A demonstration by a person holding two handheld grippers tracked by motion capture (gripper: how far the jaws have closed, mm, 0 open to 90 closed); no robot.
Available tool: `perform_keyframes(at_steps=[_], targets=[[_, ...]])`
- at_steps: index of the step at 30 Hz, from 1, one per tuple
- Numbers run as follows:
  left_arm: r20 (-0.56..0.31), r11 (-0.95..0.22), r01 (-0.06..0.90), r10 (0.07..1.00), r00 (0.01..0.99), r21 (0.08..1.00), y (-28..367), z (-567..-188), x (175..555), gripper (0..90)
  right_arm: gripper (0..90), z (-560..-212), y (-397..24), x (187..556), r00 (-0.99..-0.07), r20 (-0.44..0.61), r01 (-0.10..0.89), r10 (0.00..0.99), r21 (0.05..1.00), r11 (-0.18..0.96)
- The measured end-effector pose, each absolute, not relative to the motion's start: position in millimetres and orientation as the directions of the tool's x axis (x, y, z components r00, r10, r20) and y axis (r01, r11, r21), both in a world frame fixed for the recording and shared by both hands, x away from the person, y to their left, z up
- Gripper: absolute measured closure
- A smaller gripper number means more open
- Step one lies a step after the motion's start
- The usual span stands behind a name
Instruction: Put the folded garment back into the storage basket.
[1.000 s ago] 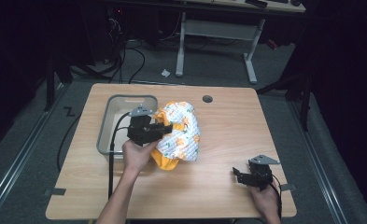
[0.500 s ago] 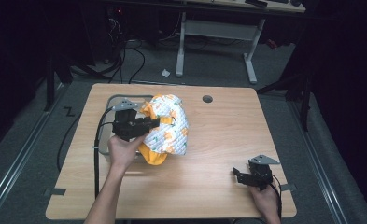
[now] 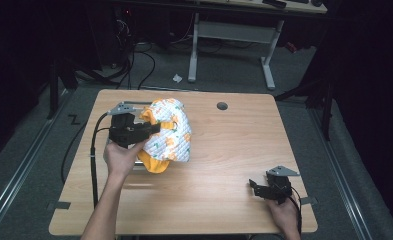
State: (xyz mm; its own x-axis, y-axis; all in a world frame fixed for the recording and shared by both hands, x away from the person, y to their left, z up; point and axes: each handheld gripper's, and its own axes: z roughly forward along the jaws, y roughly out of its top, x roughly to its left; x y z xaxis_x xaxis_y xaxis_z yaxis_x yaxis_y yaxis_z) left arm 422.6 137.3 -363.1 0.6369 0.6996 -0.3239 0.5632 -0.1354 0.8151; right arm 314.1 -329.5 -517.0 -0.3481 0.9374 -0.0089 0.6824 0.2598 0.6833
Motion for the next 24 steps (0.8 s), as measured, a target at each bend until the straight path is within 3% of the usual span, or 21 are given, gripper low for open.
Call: perform_keyframes(at_steps=[24], targets=[[-0.326, -0.113, 0.586, 0.739, 0.589, 0.802, 170.6, -368.6, 433.4, 72.5, 22.6, -517.0, -329.5, 314.1, -0.348, -0.009, 0.682, 0.938, 0.683, 0.26]])
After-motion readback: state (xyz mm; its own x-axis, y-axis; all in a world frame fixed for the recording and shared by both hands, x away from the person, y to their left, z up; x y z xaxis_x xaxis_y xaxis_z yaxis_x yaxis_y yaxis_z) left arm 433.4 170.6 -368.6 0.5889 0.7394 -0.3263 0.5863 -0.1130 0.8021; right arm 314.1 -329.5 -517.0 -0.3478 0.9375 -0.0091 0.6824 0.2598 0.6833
